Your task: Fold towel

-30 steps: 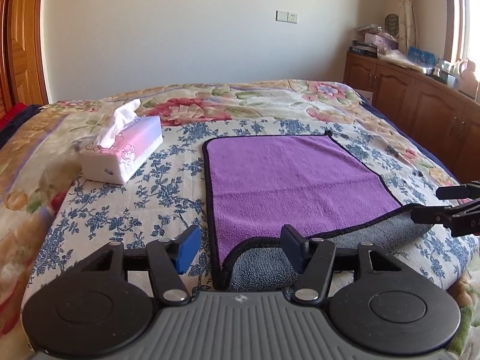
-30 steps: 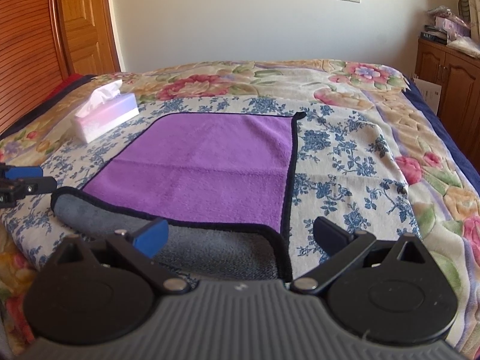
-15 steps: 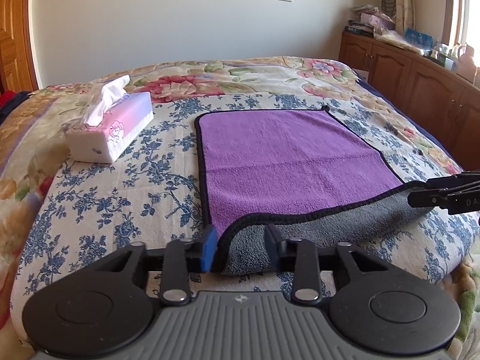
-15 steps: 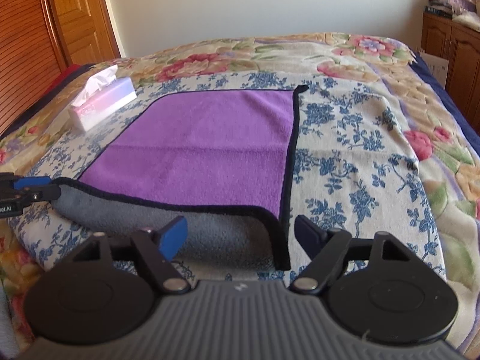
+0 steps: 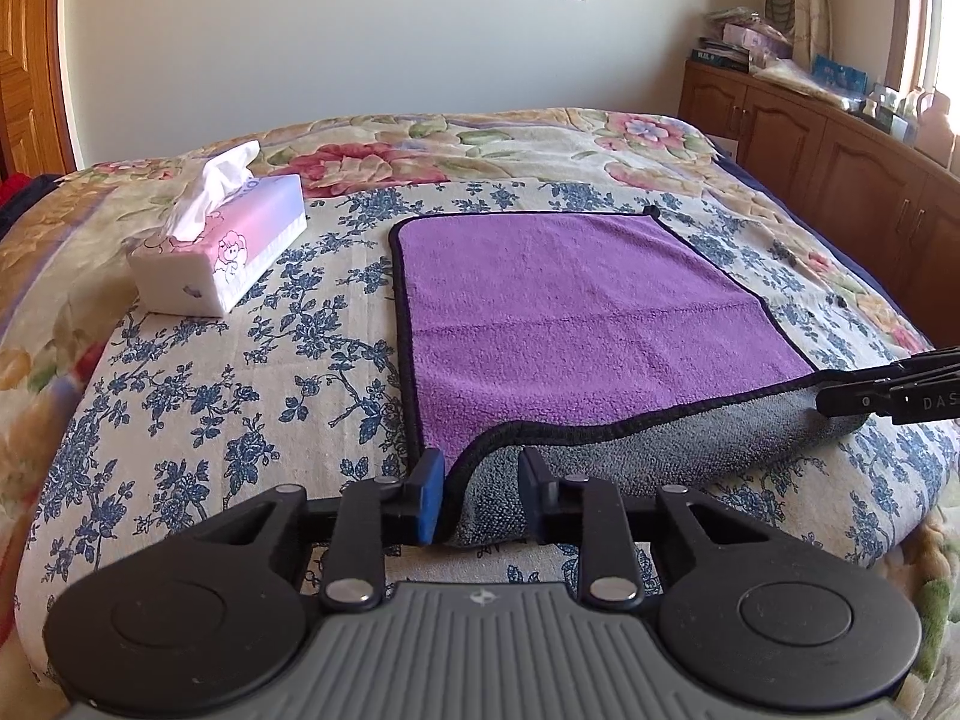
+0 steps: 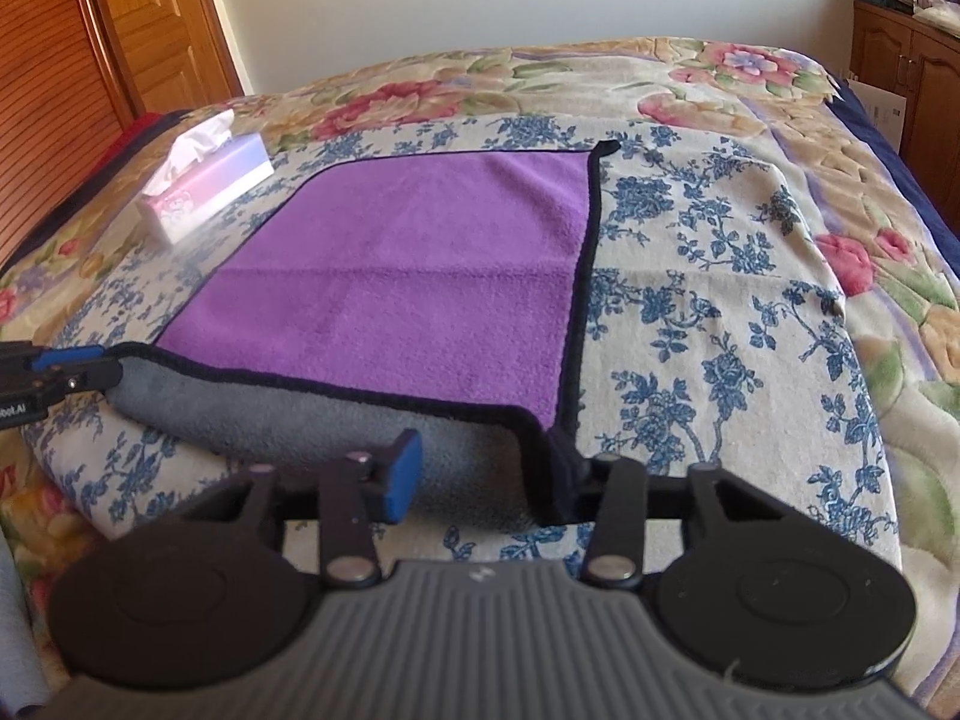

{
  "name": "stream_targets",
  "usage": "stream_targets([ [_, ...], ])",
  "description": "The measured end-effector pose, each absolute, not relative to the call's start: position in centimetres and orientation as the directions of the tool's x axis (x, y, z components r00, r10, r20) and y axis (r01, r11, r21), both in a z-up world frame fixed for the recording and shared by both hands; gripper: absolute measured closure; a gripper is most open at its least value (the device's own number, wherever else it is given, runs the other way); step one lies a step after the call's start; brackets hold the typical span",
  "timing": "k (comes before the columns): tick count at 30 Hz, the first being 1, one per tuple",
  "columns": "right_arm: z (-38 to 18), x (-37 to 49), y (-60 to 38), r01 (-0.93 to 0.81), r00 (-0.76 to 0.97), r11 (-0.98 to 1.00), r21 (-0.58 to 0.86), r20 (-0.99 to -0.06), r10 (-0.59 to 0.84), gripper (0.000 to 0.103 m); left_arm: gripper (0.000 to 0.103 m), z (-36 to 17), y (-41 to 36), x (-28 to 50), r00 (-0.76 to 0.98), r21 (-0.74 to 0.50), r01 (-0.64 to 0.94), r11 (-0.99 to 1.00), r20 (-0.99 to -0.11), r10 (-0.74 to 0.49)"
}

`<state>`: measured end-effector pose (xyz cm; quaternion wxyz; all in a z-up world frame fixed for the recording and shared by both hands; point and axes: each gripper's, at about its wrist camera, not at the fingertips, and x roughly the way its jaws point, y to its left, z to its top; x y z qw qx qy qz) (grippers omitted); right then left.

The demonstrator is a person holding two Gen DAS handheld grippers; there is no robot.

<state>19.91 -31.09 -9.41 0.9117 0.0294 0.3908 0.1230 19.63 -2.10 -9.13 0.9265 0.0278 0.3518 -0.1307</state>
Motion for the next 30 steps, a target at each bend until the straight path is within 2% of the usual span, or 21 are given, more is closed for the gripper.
stream_targets([
  [4,-9.5,20.0,-31.2,-0.197,0.662,0.971,0.134,-0.713,0.233,0.083,0.084,-9.2,-2.1,19.6,0.718,-0.04,0.26,0.965,-0.66,-0.221],
  [6,-9.5,20.0,-31.2,-0.198,0.663,0.972,0.127,-0.713,0.228,0.086,0.092,-9.2,-2.1,19.6,0.717,-0.043,0.26,0.965,-0.66,-0.223],
  [7,-9.5,19.9,-31.2,-0.201,0.663,0.972,0.126,-0.712,0.229,0.094,0.093,-9.2,-2.1,19.6,0.718,-0.044,0.261,0.964,-0.659,-0.224],
  [14,-9.2,19.9,-31.1,-0.211,0.669,0.971,0.116,-0.707,0.23,0.095,0.097,-9.1,-2.1,19.4,0.724,-0.049,0.263,0.963,-0.65,-0.231],
  [16,-9.1,19.9,-31.1,-0.214,0.67,0.97,0.116,-0.705,0.232,0.099,0.097,-9.0,-2.1,19.3,0.724,-0.052,0.263,0.963,-0.649,-0.233],
  [30,-7.7,19.4,-30.8,-0.242,0.716,0.965,0.101,-0.652,0.248,0.099,0.097,-7.9,-1.9,19.0,0.748,-0.073,0.262,0.962,-0.614,-0.251],
])
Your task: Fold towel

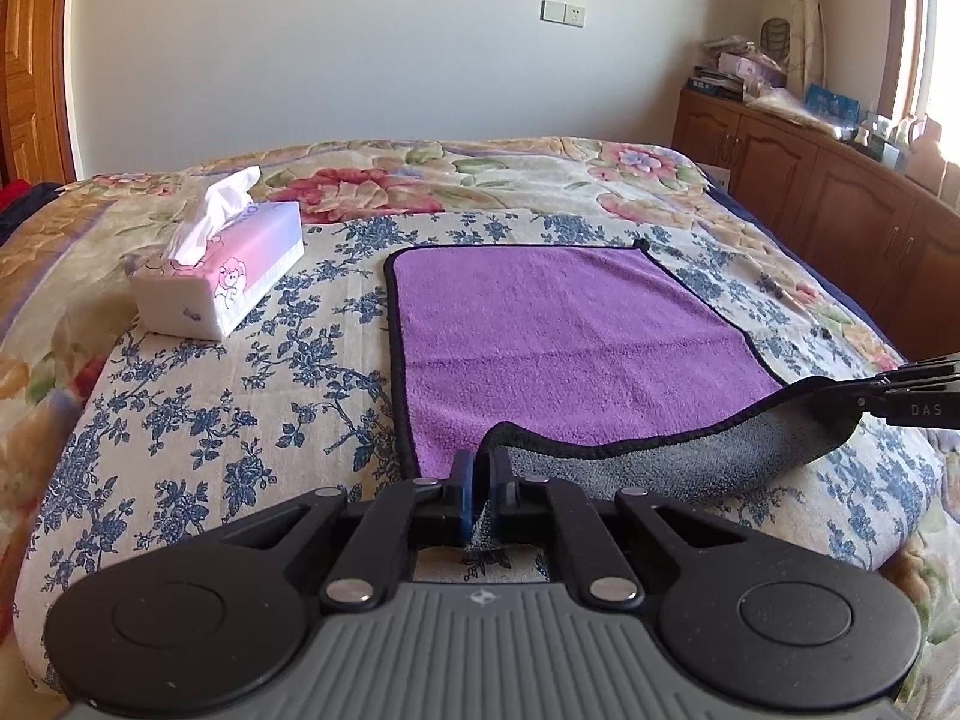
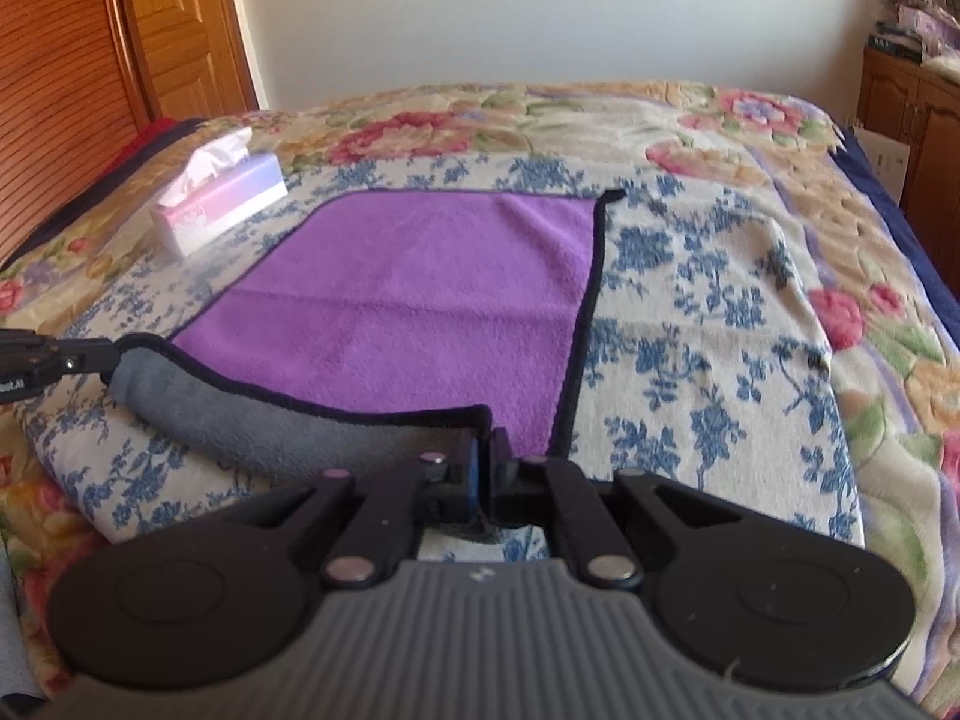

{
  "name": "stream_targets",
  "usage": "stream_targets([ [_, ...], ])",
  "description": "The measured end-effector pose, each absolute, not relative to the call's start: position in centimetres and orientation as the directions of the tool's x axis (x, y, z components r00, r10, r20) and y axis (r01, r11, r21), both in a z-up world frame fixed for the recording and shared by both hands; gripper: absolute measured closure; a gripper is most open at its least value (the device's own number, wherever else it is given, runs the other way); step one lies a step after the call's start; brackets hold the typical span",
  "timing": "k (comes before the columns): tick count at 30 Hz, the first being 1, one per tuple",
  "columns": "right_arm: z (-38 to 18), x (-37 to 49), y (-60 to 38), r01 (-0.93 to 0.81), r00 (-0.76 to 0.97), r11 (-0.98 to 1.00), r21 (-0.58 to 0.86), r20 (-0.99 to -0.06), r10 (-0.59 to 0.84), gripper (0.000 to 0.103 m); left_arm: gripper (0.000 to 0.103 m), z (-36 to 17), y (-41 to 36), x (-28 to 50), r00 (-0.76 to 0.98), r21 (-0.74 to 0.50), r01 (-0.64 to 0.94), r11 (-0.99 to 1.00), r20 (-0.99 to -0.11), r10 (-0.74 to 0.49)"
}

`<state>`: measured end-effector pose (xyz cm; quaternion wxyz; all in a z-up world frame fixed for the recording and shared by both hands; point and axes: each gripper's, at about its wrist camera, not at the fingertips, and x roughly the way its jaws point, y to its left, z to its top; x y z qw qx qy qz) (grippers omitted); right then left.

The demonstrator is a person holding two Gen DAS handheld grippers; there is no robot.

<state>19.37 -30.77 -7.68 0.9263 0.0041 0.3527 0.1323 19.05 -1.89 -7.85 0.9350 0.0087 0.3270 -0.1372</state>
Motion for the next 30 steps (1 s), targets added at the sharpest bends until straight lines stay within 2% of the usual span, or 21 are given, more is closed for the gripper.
stream_targets([
  [30,-5.8,19.6,-30.6,-0.244,0.792,0.967,0.07,-0.561,0.24,0.099,0.098,-5.3,-2.4,19.5,0.783,-0.077,0.288,0.954,-0.554,-0.282],
])
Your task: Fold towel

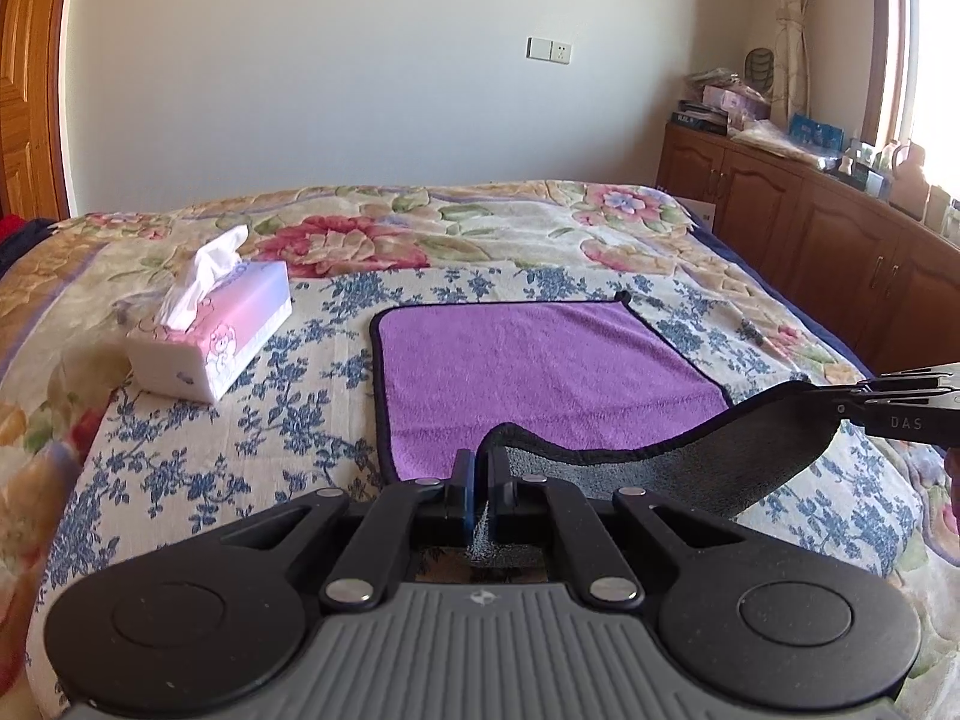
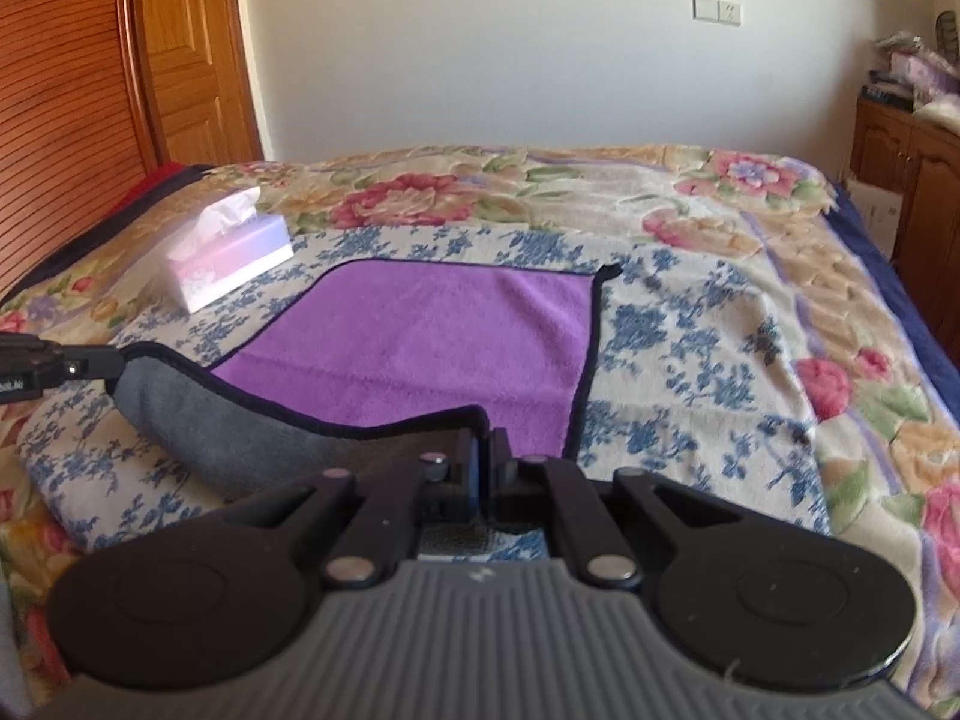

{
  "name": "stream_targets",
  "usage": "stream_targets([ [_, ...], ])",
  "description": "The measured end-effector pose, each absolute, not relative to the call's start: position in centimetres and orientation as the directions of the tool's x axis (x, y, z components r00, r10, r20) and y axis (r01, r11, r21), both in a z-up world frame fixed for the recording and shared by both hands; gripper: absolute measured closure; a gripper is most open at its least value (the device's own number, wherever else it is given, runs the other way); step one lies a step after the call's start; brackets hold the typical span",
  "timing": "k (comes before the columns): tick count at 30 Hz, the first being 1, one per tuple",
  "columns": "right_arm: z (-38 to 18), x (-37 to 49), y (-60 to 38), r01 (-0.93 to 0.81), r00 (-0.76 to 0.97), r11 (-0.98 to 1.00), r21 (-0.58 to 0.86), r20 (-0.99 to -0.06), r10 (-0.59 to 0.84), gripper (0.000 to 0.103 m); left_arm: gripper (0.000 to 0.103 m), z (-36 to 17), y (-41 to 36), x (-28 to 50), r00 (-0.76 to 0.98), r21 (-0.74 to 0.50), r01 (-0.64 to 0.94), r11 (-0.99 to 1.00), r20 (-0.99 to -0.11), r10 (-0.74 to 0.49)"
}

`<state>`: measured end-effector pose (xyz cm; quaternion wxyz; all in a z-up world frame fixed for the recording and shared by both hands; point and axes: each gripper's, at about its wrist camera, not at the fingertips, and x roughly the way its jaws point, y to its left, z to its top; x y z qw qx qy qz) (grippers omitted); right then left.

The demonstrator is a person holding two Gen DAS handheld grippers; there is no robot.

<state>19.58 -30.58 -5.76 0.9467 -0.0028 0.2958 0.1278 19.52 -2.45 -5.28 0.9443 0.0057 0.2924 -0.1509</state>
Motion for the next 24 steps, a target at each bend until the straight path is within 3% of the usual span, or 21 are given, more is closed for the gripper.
stream_targets([
  [24,-4.2,21.9,-30.3,-0.283,0.836,0.958,0.046,-0.477,0.27,0.099,0.099,-4.0,-2.8,22.1,0.803,-0.08,0.297,0.952,-0.519,-0.294],
])
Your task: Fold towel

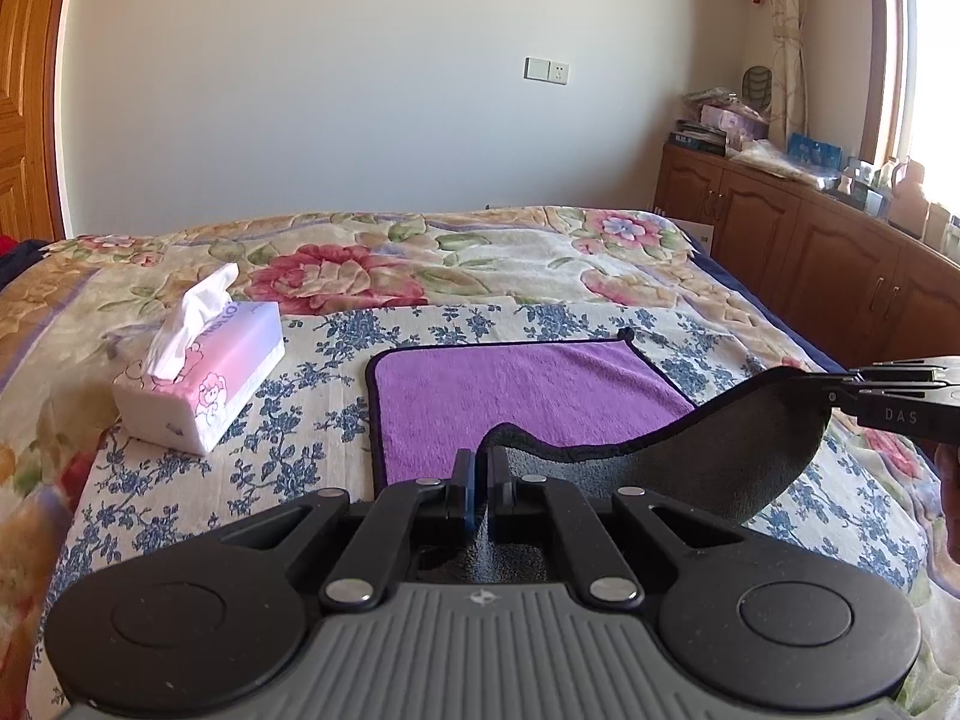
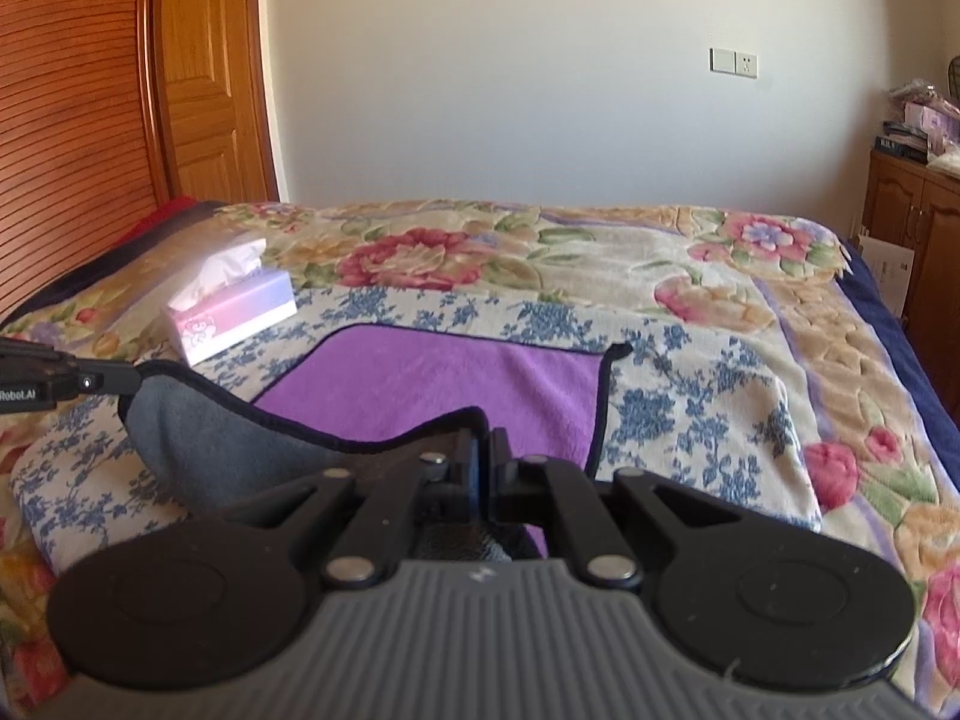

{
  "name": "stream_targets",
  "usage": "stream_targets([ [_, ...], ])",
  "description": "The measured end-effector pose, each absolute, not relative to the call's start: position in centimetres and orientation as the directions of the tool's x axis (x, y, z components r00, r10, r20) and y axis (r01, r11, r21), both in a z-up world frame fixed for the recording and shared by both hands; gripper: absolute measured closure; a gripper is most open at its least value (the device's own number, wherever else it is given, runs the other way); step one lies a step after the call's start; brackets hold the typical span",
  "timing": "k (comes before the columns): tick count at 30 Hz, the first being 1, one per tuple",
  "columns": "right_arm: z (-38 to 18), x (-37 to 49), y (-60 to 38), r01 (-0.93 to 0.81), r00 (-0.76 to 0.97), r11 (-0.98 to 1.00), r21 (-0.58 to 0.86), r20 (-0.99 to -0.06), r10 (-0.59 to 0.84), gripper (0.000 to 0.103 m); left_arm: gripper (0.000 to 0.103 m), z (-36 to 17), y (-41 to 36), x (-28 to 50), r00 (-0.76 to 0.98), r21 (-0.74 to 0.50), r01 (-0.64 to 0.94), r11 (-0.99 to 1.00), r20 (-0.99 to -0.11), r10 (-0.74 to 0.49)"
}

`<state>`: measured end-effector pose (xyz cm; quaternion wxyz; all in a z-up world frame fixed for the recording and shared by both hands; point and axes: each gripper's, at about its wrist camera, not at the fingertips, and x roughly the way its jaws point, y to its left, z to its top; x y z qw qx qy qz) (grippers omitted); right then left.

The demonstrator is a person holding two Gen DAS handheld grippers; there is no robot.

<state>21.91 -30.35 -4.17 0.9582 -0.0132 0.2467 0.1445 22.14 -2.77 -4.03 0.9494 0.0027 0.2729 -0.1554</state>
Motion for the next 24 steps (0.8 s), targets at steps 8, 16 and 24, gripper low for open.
stream_targets([
  [8,-4.0,23.6,-30.3,-0.296,0.844,0.955,0.026,-0.461,0.274,0.099,0.099,-4.1,-3.2,24.1,0.802,-0.066,0.302,0.951,-0.522,-0.291],
  [16,-3.9,24.8,-30.2,-0.308,0.847,0.951,0.017,-0.45,0.282,0.099,0.099,-3.7,-3.6,26.0,0.8,-0.051,0.313,0.948,-0.524,-0.292],
  [24,-3.7,25.5,-30.3,-0.311,0.851,0.95,0.011,-0.441,0.284,0.099,0.099,-3.3,-4.0,27.2,0.799,-0.048,0.317,0.947,-0.525,-0.294],
])
